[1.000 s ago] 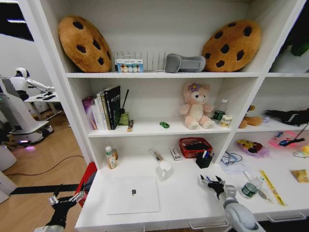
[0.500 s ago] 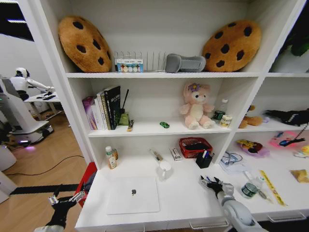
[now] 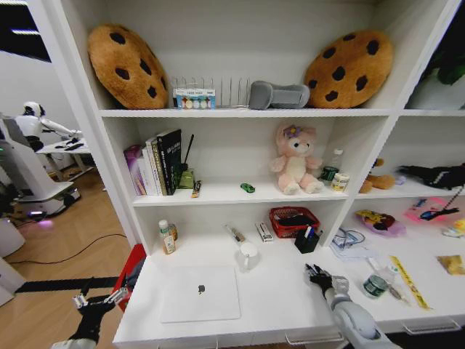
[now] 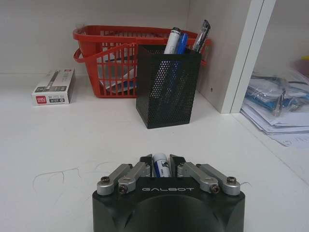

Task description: Organize the objects on the table.

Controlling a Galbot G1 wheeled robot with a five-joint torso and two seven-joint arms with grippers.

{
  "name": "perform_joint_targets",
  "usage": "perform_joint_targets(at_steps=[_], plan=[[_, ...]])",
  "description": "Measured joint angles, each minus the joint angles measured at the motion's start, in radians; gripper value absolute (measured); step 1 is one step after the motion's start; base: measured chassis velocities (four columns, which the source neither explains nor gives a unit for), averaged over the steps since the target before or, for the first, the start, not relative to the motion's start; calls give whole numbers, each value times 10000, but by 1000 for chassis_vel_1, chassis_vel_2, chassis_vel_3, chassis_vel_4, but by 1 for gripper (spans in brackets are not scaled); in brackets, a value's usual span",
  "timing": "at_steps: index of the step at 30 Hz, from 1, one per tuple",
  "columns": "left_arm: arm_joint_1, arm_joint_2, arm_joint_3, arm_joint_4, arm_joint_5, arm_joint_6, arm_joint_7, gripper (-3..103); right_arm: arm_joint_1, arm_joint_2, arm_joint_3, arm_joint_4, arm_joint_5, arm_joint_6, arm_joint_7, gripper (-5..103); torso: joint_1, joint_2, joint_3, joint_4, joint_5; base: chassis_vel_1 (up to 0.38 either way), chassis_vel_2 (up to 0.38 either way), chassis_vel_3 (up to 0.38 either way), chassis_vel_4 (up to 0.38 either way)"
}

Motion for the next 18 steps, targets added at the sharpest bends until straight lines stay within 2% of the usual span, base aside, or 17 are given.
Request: perform_joint_targets(at_steps=[1, 2, 11, 16, 17, 18], plan=[[0, 0, 0, 0, 0, 0, 0, 100, -27, 14, 23, 9, -19, 1, 17, 21, 0, 0, 0, -1, -1, 0, 0, 0, 0], [0, 0, 0, 0, 0, 0, 0, 100, -51, 36, 64, 7, -53, 17, 38, 14, 0, 0, 0, -1, -1, 0, 0, 0, 0], [0, 0, 0, 0, 0, 0, 0, 100, -17, 32, 279, 275, -120, 235, 32, 13, 0, 0, 0, -1, -1, 0, 0, 0, 0], [0, 0, 0, 0, 0, 0, 0, 100, 345, -35, 375, 589, -403, 1051, -319, 13, -1, 0, 0, 0, -3, 0, 0, 0, 0], [0, 0, 0, 0, 0, 0, 0, 100, 540, -49, 350, 567, -633, 1404, -433, 13, 0, 0, 0, 0, -4, 0, 0, 0, 0], [0, 0, 0, 0, 0, 0, 0, 100, 540, -49, 350, 567, -633, 1404, -433, 13, 0, 0, 0, 0, -4, 0, 0, 0, 0]])
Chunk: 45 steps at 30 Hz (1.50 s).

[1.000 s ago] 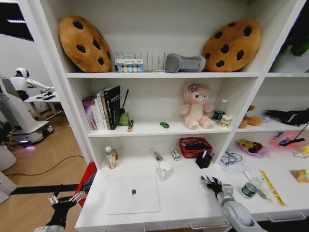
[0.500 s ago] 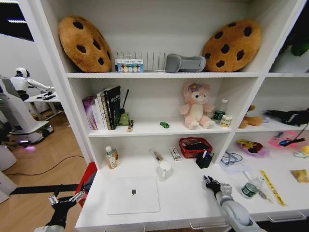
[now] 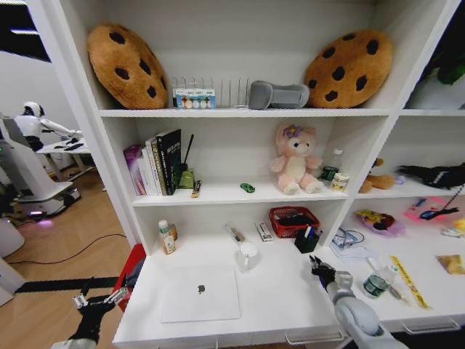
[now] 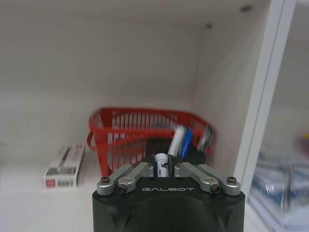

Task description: Organize the objects on the table.

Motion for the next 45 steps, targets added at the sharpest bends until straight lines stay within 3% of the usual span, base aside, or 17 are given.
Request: perform_joint_targets(at_steps=[3, 9, 17, 31, 45], plan=[[-1, 0, 0, 0, 0, 0, 0, 100, 1086, -1, -387, -521, -988, 1288, -262, 13, 0, 0, 1, 2, 1, 0, 0, 0, 0], [-1, 1, 0, 0, 0, 0, 0, 100, 2606, 53, -1000, -1530, -1863, 1892, -287, 13, 0, 0, 1, 3, 1, 0, 0, 0, 0], [0, 0, 0, 0, 0, 0, 0, 100, 4251, 151, -1661, -3156, -2210, 2073, -236, 13, 1, -1, 1, 1, 2, 0, 0, 0, 0], [0, 0, 0, 0, 0, 0, 0, 100, 5670, 199, -2070, -5554, -2117, 2748, -386, 13, 1, -1, 0, 0, 2, 0, 0, 0, 0], [0, 1, 0, 0, 0, 0, 0, 100, 5959, 540, -2183, -5931, -2186, 3202, -453, 13, -1, 0, 0, 2, 1, 0, 0, 0, 0]])
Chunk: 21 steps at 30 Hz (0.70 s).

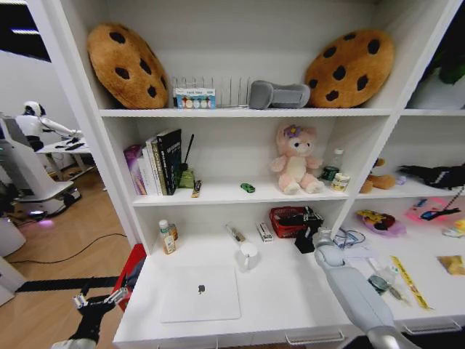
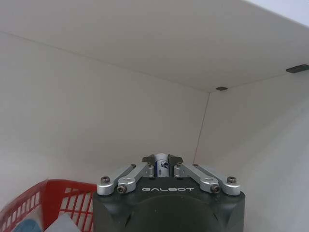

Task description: Organize the objects on the table.

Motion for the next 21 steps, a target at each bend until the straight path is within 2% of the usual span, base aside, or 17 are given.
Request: perform_joint_targets(at_steps=[10, 11, 12, 14, 15, 17, 18, 21], plan=[[0, 0, 0, 0, 0, 0, 0, 100, -689, 22, 186, 298, 84, 74, -35, 12, 0, 0, 0, -2, 1, 0, 0, 0, 0], [0, 0, 0, 0, 0, 0, 0, 100, -763, 41, 208, 374, 79, 66, -35, 17, 0, 0, 0, -1, 1, 0, 0, 0, 0], [0, 0, 0, 0, 0, 0, 0, 100, -763, 41, 208, 374, 79, 66, -35, 17, 0, 0, 0, -1, 1, 0, 0, 0, 0], [0, 0, 0, 0, 0, 0, 0, 100, -903, 51, 251, 589, 79, -11, -21, 27, 0, 0, 0, -1, 1, 0, 0, 0, 0], [0, 0, 0, 0, 0, 0, 0, 100, -903, 51, 251, 589, 79, -11, -21, 27, 0, 0, 0, -1, 1, 0, 0, 0, 0], [0, 0, 0, 1, 0, 0, 0, 100, -971, 47, 275, 714, 80, -70, -9, 38, 0, 0, 0, -1, 0, 0, 0, 0, 0], [0, 0, 0, 1, 0, 0, 0, 100, -971, 47, 275, 714, 80, -70, -9, 38, 0, 0, 0, -1, 0, 0, 0, 0, 0], [0, 0, 0, 0, 0, 0, 0, 100, -1122, -6, 389, 1010, 113, -145, 34, 55, 0, 0, 0, 1, 1, 0, 0, 0, 0]])
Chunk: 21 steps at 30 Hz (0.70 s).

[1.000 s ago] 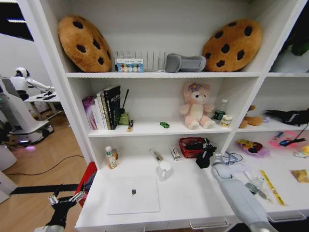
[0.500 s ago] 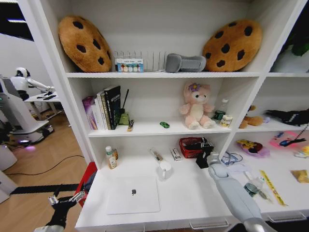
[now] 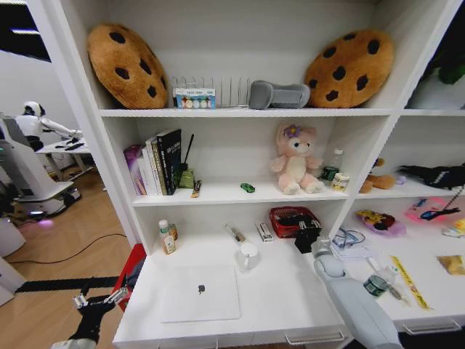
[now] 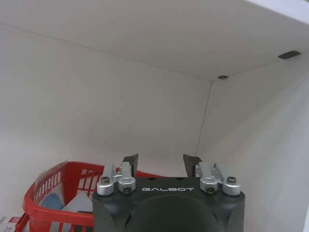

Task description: Organize the objects on the table.

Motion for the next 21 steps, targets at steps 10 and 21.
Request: perform_joint_targets(at_steps=[10, 21], plan=[[0, 0, 0, 0, 0, 1, 0, 100, -1074, -268, 517, 1639, 415, -286, 59, 88, 0, 2, -1, 0, -1, 0, 0, 0, 0], [0, 0, 0, 0, 0, 0, 0, 100, -5272, -280, 2241, 5709, 585, -336, -485, 100, -1, 3, -2, 1, -2, 0, 0, 0, 0]])
